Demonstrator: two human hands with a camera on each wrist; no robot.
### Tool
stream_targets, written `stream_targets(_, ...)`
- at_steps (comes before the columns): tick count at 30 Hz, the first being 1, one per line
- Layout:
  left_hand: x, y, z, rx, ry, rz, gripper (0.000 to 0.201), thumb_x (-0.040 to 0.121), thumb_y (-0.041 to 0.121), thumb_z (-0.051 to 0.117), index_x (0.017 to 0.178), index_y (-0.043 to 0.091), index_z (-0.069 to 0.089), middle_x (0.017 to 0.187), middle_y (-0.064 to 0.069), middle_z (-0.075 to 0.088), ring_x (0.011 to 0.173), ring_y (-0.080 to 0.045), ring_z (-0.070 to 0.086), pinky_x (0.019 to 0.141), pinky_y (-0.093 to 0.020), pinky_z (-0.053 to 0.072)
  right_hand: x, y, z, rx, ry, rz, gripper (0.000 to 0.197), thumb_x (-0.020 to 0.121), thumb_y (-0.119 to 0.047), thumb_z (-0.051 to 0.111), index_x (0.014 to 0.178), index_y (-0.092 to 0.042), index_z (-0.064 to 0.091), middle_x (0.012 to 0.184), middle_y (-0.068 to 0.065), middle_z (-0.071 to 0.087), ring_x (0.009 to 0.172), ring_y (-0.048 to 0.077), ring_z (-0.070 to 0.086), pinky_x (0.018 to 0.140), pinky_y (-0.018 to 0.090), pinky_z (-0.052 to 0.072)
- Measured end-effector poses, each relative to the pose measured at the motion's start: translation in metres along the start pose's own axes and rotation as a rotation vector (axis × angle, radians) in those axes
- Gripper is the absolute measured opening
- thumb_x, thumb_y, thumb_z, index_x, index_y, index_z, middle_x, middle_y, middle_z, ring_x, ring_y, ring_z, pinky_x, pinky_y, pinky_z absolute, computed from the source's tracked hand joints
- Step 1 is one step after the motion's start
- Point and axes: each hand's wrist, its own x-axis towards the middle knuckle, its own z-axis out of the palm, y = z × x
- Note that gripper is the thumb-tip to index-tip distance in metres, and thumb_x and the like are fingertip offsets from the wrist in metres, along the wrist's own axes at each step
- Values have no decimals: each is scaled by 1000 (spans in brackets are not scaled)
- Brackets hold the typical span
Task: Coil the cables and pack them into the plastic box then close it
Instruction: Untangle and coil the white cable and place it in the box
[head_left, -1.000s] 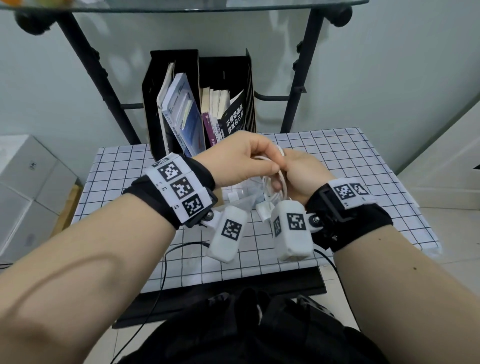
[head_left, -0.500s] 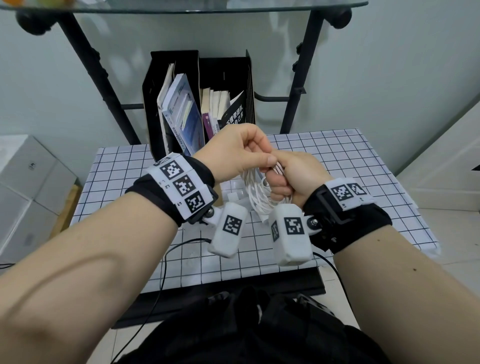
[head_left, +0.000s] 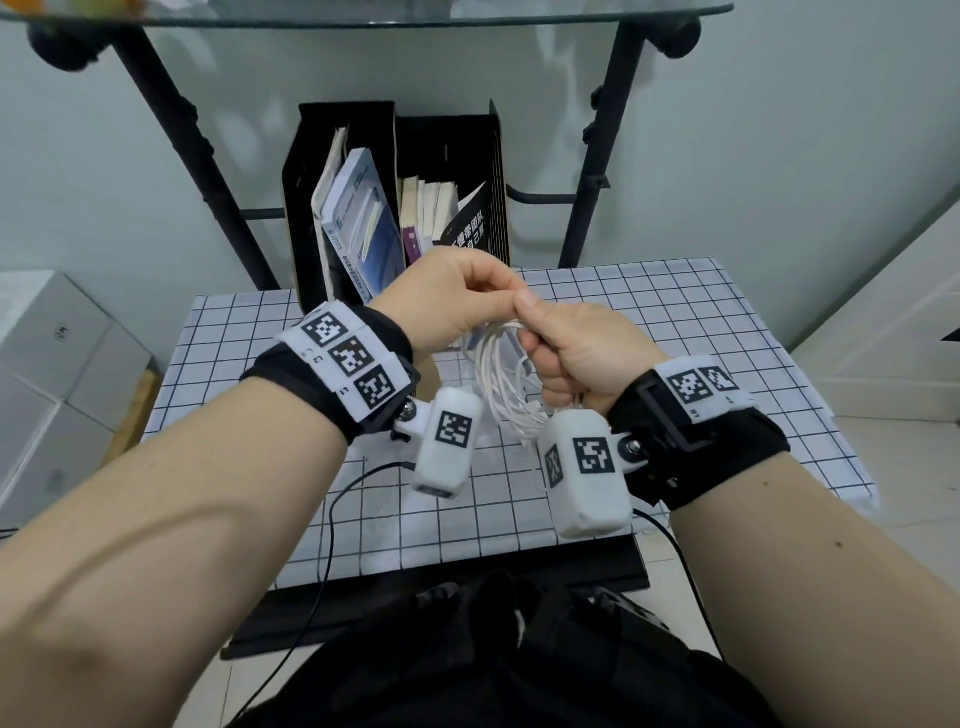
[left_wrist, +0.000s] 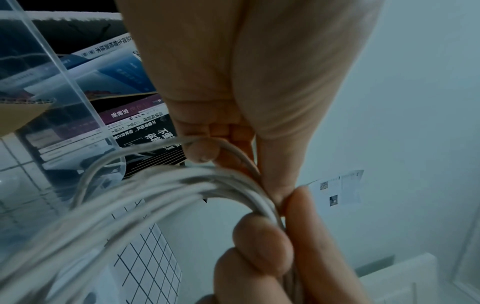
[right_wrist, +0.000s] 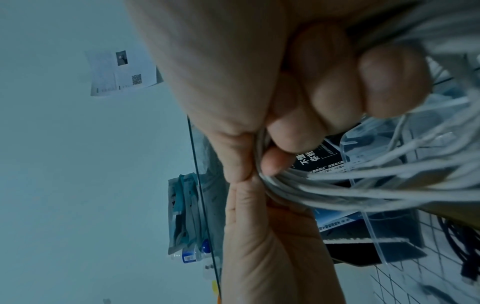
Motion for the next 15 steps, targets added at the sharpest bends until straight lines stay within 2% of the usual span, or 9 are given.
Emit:
stream_targets(2,-1,-2,0,-12,-9,-24,7,88,17,65,90,10,69,53,14,60,49,4,50,50,-11,41,0,-1,-1,28,4,0,43,97,-45,48,67,-14,45,39,-5,26,32,8,16,37,15,20)
stream_targets(4,-2,-7,1,-89,-18,-48,9,91,17,61,89,11,68,59,9,60,53,-4,50,52,-17,42,0,-2,-3,81,13,0,43,99,-43,45,66,-14,45,38,-6,24,32,8,14,41,17,14)
stream_targets(7,-1,-16,3,-195,-17,-72,15,95,19,54,92,15,69,73,-6,61,64,-19,49,60,-29,41,2,-4,-6,142,13,1,44,100,-42,41,67,-15,44,38,-6,23,32,8,12,50,29,6)
stream_targets(9,-2,-18,5,-234,-13,-77,20,98,20,49,94,17,69,75,-2,65,63,-16,49,58,-26,39,2,-4,-9,174,-4,1,44,101,-43,39,67,-15,44,38,-6,22,33,9,12,56,37,3)
stream_targets(12,-2,-21,8,-287,-72,-131,30,100,32,41,98,18,68,80,-1,70,71,-18,57,61,-26,44,1,-5,-14,279,-9,-11,45,99,-46,41,65,-17,46,41,-6,20,34,10,12,53,32,6)
stream_targets(15,-4,-26,13,-323,-94,-147,38,99,39,38,96,14,67,74,0,69,70,-17,60,64,-25,47,1,-9,-17,341,9,-19,45,97,-48,45,64,-18,48,45,-5,19,36,12,13,46,25,15)
